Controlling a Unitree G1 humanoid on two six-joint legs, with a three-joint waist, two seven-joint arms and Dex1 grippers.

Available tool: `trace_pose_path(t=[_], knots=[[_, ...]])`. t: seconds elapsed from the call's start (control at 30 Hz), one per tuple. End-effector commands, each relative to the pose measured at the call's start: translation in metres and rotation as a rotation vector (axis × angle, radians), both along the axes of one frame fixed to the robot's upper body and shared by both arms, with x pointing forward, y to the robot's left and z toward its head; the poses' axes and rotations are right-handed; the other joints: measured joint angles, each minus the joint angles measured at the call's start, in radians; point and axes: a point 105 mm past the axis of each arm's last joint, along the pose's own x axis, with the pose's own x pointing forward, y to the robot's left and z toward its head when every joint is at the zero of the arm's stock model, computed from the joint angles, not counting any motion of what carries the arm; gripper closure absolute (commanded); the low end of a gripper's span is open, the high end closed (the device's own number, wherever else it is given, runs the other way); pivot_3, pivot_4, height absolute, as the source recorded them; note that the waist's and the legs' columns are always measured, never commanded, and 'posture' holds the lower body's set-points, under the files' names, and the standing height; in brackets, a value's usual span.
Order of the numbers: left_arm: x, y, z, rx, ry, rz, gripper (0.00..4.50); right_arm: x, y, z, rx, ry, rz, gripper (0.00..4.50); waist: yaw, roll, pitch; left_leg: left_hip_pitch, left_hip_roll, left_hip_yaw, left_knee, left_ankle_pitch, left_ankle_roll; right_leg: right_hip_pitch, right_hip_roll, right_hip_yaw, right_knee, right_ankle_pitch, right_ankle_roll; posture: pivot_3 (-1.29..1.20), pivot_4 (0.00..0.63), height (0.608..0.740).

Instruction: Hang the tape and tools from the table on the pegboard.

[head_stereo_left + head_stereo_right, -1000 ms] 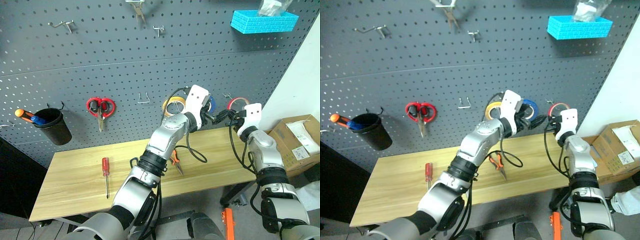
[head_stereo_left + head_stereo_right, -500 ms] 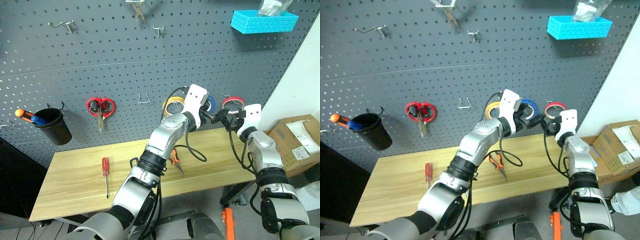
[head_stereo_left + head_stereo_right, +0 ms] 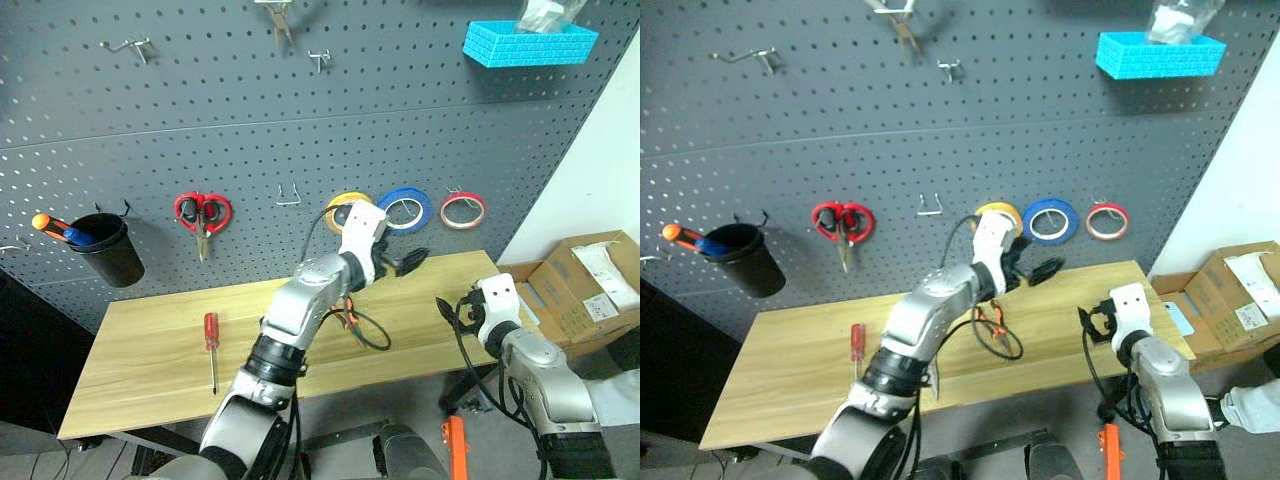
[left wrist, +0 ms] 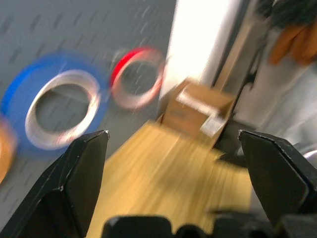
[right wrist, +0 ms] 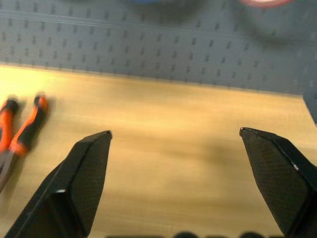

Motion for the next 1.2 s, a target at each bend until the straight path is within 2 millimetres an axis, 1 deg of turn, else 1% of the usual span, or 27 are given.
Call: trace_pose_path(t=[0.03, 0.13, 0.23, 0.33, 0.4, 0.43, 0.5, 0.63, 0.7, 0.87, 1.07, 1.2], knots=[[-0.008, 0.026, 0.003, 0.026, -0.007, 0.055, 0.00, 0.005, 0.024, 0.014, 0.014, 0.041, -0.005, 0.04, 0.003, -0.005, 0.016, 0.000, 0.000, -0.001, 0.000, 0.000, 0.000, 0.000, 0.001, 0.002, 0.000, 0.000, 0.000, -0.04, 0.187, 0.740], [-0.020, 0.045, -0.007, 0.041, 0.050, 0.087, 0.00, 0.011, 0.049, 0.018, 0.041, 0.083, 0.034, 0.04, 0.016, -0.007, 0.042, 0.000, 0.000, -0.001, 0.000, 0.000, 0.001, -0.002, 0.003, 0.006, 0.000, 0.000, 0.000, -0.02, 0.204, 0.740], [-0.035, 0.060, -0.018, 0.049, 0.122, 0.124, 0.00, 0.019, 0.071, 0.022, 0.070, 0.124, 0.055, 0.04, 0.033, -0.010, 0.057, -0.002, -0.001, 0.000, 0.000, 0.002, 0.002, -0.002, 0.003, 0.008, 0.001, 0.000, 0.000, 0.02, 0.228, 0.740], [-0.048, 0.072, -0.029, 0.079, 0.176, 0.161, 0.00, 0.025, 0.085, 0.024, 0.076, 0.164, 0.065, 0.04, 0.051, -0.011, 0.069, -0.005, -0.001, 0.001, 0.000, 0.002, 0.002, -0.003, 0.003, 0.009, 0.000, 0.000, 0.000, 0.03, 0.245, 0.740], [-0.058, 0.083, -0.035, 0.103, 0.211, 0.209, 0.00, 0.028, 0.097, 0.022, 0.068, 0.198, 0.097, 0.04, 0.069, -0.012, 0.077, -0.010, -0.002, 0.000, -0.002, 0.001, 0.003, -0.005, 0.003, 0.008, -0.003, 0.000, 0.000, 0.06, 0.259, 0.740], [-0.061, 0.087, -0.037, 0.109, 0.228, 0.232, 0.00, 0.028, 0.101, 0.021, 0.063, 0.212, 0.108, 0.04, 0.073, -0.012, 0.079, -0.013, -0.001, -0.001, -0.002, -0.002, 0.004, -0.007, 0.003, 0.007, -0.004, 0.001, 0.004, 0.06, 0.263, 0.740], [-0.068, 0.096, -0.040, 0.118, 0.254, 0.277, 0.00, 0.029, 0.106, 0.018, 0.043, 0.239, 0.127, 0.04, 0.089, -0.012, 0.088, -0.019, -0.001, -0.002, -0.001, -0.003, 0.005, -0.012, 0.003, 0.006, -0.004, 0.001, 0.004, 0.09, 0.277, 0.740], [-0.078, 0.110, -0.046, 0.117, 0.310, 0.366, 0.00, 0.023, 0.114, 0.006, 0.011, 0.322, 0.164, 0.04, 0.105, -0.013, 0.109, -0.021, -0.001, -0.003, -0.002, -0.004, 0.005, -0.014, 0.002, 0.005, -0.005, 0.000, 0.003, 0.13, 0.295, 0.740], [-0.083, 0.111, -0.049, 0.099, 0.339, 0.380, 0.00, 0.020, 0.118, 0.001, 0.006, 0.358, 0.176, 0.04, 0.106, -0.013, 0.119, -0.021, -0.001, -0.003, -0.002, -0.005, 0.005, -0.014, 0.002, 0.005, -0.005, -0.002, 0.005, 0.14, 0.303, 0.740], [-0.098, 0.106, -0.053, 0.047, 0.390, 0.388, 0.00, 0.017, 0.120, -0.009, -0.006, 0.412, 0.183, 0.04, 0.107, -0.015, 0.136, -0.022, -0.001, -0.003, -0.001, -0.005, 0.005, -0.014, 0.001, 0.004, -0.005, -0.004, 0.000, 0.16, 0.310, 0.740], [-0.106, 0.106, -0.054, 0.037, 0.406, 0.409, 0.00, 0.029, 0.125, -0.022, -0.001, 0.451, 0.171, 0.04, 0.111, -0.016, 0.154, -0.023, -0.001, -0.003, -0.002, -0.005, 0.005, -0.017, 0.001, 0.004, -0.005, -0.004, 0.000, 0.18, 0.325, 0.740], [-0.109, 0.109, -0.055, 0.038, 0.411, 0.421, 0.00, 0.041, 0.129, -0.020, -0.013, 0.442, 0.173, 0.04, 0.113, -0.016, 0.159, -0.030, -0.001, -0.003, -0.002, -0.005, 0.005, -0.022, 0.001, 0.003, -0.006, -0.001, 0.005, 0.18, 0.332, 0.740]])
